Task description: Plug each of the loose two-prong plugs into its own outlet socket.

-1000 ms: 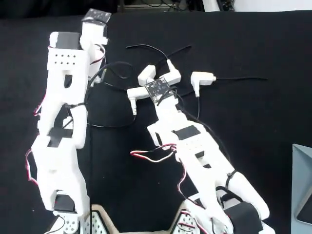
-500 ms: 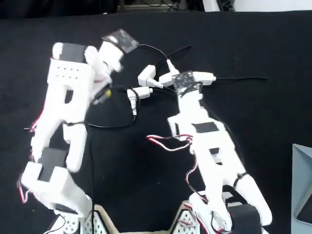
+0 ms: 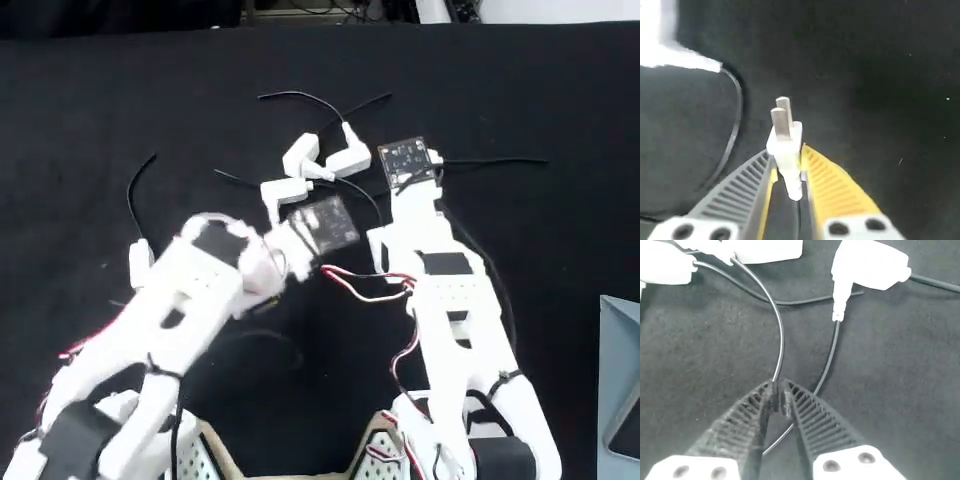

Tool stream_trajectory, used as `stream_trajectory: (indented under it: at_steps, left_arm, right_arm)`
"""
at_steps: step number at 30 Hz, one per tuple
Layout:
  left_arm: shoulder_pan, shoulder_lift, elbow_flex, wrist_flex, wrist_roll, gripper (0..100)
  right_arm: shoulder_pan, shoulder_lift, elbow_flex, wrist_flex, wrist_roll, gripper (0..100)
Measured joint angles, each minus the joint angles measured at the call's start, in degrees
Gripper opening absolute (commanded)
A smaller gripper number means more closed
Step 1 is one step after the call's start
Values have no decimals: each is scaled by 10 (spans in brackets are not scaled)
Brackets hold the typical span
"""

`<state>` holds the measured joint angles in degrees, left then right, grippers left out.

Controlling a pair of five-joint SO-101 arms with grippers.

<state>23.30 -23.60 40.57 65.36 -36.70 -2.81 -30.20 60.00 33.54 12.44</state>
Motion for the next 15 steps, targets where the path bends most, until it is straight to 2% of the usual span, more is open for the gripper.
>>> stream_trajectory:
  at_steps: [3,6,10,15]
  left_arm:
    - [1,-25,45,-19,39,272]
    - [-2,-55,57,-23,78,272]
    - [-26,-119,57,-15,96,251]
    - [-110,-222,40,45,145,245]
  right_arm:
    - [0,0,0,0,0,12]
    - [0,0,0,0,0,12]
    - [0,0,0,0,0,12]
    - [0,0,0,0,0,18]
